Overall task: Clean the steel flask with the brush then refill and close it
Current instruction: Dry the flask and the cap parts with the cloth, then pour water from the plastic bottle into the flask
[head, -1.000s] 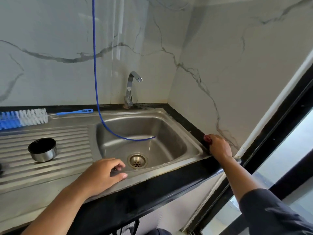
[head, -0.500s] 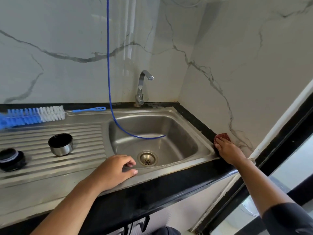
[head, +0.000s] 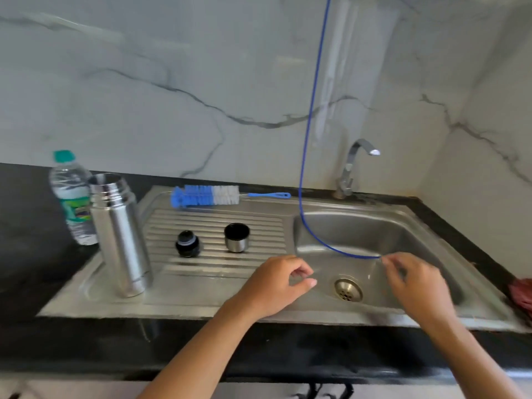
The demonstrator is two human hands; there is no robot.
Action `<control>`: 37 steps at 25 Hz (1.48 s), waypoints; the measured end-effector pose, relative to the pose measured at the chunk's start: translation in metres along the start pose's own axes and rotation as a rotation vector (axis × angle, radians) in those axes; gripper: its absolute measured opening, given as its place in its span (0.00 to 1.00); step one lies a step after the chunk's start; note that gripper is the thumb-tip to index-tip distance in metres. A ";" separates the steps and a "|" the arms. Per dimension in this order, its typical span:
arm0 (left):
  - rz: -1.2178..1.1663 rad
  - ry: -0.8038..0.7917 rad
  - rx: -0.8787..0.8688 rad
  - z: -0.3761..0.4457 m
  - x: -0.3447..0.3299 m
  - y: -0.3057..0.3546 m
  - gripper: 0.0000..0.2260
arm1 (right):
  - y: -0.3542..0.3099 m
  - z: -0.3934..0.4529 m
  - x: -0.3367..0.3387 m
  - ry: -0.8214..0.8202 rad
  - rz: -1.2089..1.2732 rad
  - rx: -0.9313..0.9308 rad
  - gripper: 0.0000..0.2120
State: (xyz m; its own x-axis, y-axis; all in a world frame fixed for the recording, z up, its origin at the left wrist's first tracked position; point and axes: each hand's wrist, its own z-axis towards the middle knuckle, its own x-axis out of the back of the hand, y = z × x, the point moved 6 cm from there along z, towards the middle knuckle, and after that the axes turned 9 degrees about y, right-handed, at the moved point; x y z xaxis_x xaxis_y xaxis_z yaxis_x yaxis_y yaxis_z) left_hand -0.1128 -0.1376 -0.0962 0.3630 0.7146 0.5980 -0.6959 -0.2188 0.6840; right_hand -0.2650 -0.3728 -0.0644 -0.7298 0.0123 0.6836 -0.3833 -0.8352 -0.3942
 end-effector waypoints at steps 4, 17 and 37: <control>0.012 0.230 0.039 -0.049 0.091 0.001 0.11 | -0.119 -0.014 -0.066 -0.073 0.362 0.185 0.03; 0.024 0.981 0.567 -0.162 0.257 -0.098 0.39 | -0.275 -0.029 -0.169 -0.424 0.817 0.310 0.05; 0.069 0.708 0.473 -0.108 0.191 -0.081 0.30 | -0.247 -0.025 -0.180 -0.425 0.842 0.167 0.06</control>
State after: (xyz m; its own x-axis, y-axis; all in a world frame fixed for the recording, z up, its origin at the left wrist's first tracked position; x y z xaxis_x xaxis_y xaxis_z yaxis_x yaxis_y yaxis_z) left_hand -0.0537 0.0885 -0.0822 -0.2530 0.9019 0.3500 -0.3130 -0.4186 0.8525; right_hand -0.0531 -0.1547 -0.1059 -0.4501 -0.8012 0.3943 0.2831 -0.5468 -0.7880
